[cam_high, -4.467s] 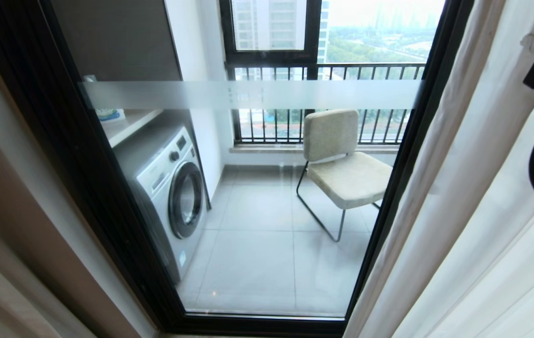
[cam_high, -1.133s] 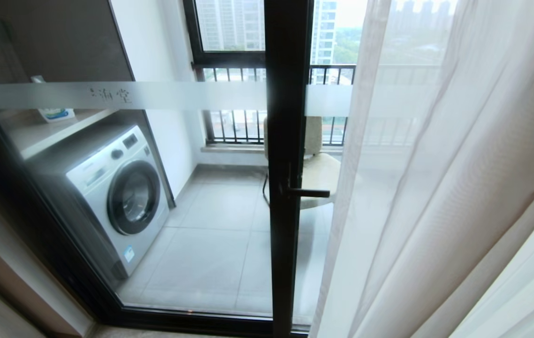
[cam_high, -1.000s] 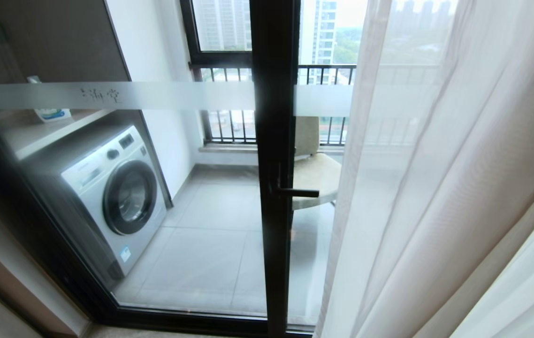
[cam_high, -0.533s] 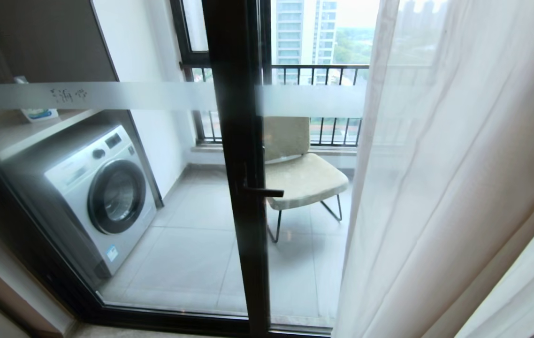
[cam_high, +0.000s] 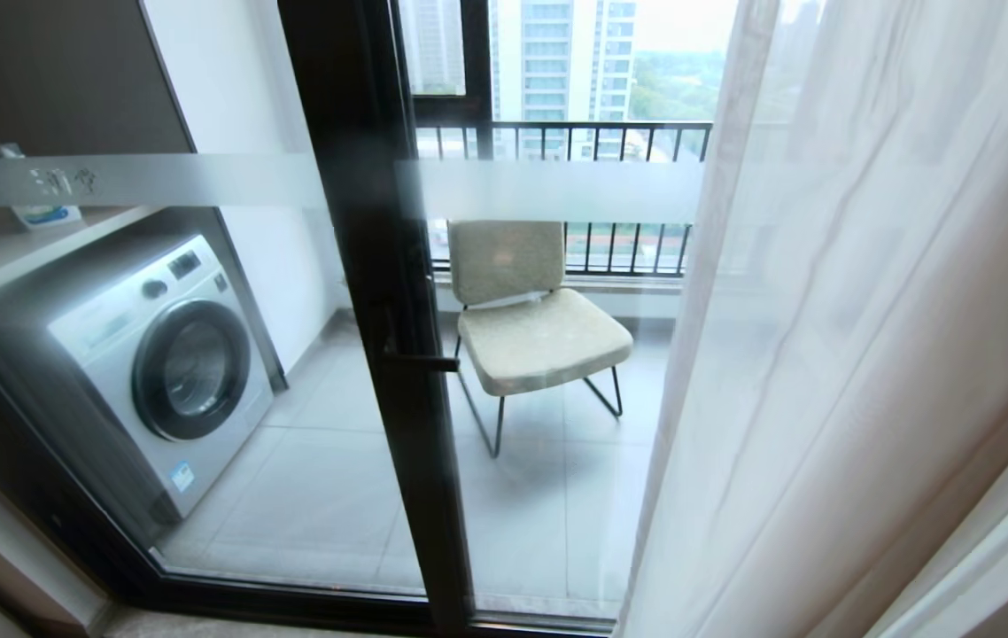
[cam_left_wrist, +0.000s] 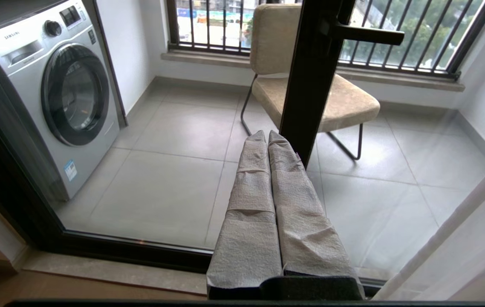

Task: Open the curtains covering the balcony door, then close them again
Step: Pull the inner curtains open on both sides

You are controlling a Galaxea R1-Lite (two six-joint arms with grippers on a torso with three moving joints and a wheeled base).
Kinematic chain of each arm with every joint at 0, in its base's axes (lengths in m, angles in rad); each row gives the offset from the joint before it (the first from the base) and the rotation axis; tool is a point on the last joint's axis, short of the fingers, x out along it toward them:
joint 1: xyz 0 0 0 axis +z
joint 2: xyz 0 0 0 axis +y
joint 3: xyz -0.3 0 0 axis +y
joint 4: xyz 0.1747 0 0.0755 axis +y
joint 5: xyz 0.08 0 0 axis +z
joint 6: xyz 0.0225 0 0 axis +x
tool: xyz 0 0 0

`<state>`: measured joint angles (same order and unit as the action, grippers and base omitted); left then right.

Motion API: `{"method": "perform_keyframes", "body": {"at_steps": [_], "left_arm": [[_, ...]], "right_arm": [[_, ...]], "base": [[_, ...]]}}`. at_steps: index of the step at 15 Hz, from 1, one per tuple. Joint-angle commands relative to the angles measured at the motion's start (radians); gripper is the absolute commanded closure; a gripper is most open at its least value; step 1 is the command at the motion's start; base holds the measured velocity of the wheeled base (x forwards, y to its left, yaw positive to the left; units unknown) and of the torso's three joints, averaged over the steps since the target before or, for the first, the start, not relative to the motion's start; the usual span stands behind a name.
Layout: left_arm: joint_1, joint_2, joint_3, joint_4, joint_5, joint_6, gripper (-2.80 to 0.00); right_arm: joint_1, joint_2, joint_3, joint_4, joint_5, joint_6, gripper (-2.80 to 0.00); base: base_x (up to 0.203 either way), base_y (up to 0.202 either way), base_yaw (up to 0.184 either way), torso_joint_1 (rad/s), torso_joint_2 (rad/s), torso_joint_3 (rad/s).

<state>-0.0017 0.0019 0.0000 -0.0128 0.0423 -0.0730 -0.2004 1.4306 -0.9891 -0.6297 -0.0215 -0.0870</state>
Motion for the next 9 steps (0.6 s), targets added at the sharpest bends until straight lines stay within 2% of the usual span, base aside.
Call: {"method": "perform_keyframes", "body": {"at_steps": [1, 9], "left_arm": [[0.000, 0.000, 0.000, 0.000, 0.001, -0.001, 0.00], [0.000, 0.000, 0.000, -0.001, 0.001, -0.001, 0.00]], "right_arm": [[-0.002, 0.004, 0.000, -0.003, 0.000, 0.000, 0.00], [-0.002, 0.013, 0.003, -0.004, 0.000, -0.002, 0.00]], "base": [[0.000, -0.193, 0.001, 0.002, 0.00, 0.002], [0.000, -0.194, 0.000, 0.001, 0.00, 0.003]]}}
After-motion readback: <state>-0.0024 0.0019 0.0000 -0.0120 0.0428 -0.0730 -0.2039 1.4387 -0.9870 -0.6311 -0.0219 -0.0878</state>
